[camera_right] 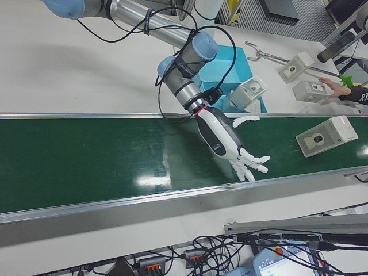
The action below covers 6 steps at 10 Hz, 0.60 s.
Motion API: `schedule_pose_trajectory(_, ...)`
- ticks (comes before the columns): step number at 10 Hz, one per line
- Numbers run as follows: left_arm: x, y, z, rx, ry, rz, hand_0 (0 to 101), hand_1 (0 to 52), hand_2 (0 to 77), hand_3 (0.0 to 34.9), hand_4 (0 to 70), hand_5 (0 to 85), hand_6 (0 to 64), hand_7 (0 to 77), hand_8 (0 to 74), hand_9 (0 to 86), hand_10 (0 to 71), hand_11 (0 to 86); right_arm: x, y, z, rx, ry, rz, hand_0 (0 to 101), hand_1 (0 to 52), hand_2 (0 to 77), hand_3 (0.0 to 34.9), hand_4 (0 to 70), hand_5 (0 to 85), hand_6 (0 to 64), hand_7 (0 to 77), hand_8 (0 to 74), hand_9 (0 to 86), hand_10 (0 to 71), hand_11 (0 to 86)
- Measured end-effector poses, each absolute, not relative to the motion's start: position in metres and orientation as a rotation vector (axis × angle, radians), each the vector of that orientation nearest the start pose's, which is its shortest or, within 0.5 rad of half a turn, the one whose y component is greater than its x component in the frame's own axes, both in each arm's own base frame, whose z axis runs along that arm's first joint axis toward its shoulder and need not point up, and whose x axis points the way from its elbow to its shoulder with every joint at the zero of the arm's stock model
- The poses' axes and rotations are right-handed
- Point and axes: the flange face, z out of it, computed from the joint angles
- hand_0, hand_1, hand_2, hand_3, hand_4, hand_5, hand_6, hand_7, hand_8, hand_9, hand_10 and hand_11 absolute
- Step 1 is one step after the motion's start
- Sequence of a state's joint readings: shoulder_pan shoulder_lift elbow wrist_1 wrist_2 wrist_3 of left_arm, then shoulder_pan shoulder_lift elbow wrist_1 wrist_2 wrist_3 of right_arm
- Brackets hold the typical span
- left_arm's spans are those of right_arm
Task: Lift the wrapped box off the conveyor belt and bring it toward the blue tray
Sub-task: 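Close the right hand around the wrapped white box on the belt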
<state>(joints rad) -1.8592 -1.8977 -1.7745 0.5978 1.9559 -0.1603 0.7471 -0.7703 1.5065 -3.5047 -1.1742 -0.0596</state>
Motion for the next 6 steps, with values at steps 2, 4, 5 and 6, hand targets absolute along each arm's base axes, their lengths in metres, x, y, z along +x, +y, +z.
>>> schedule_pose_trajectory(2, -0.2512, -0.5098, 0.4722, -0.31, 2.174, -2.335, 0, 0.0, 1.1, 0.0, 0.0, 1.1, 0.5, 0.5, 0.5, 0.5, 0.5, 0.5, -0.4091, -0.6152, 0.2556, 0.675, 2.652, -1.868, 50, 16.9, 18.0, 4.6, 15.3, 27.8, 6.0, 9.8, 1.1, 3.8, 0.0, 1.1)
schedule_pose_trajectory(4, -0.2512, -0.5098, 0.4722, -0.31, 2.174, -2.335, 0, 0.0, 0.5, 0.0, 0.0, 1.1, 0.5, 0.0, 0.5, 0.0, 0.5, 0.5, -0.4085, -0.6164, 0.2559, 0.698, 2.67, -1.857, 52, 20.2, 21.8, 1.1, 18.0, 31.1, 8.7, 11.4, 0.0, 6.0, 0.0, 1.1)
schedule_pose_trajectory(5, -0.2512, -0.5098, 0.4722, -0.31, 2.174, -2.335, 0, 0.0, 0.5, 0.0, 0.0, 1.1, 0.5, 0.0, 0.5, 0.0, 0.5, 0.5, -0.4088, -0.6173, 0.2576, 0.703, 2.674, -1.861, 51, 18.0, 20.2, 0.0, 18.0, 29.5, 8.7, 10.4, 3.3, 5.4, 0.0, 1.1)
schedule_pose_trajectory(6, -0.2512, -0.5098, 0.4722, -0.31, 2.174, -2.335, 0, 0.0, 0.5, 0.0, 0.0, 1.1, 0.5, 0.5, 0.5, 0.5, 0.5, 0.5, -0.4097, -0.619, 0.2603, 0.7, 2.674, -1.871, 51, 18.0, 20.2, 0.0, 18.0, 29.5, 8.7, 10.4, 3.3, 5.4, 0.0, 1.1)
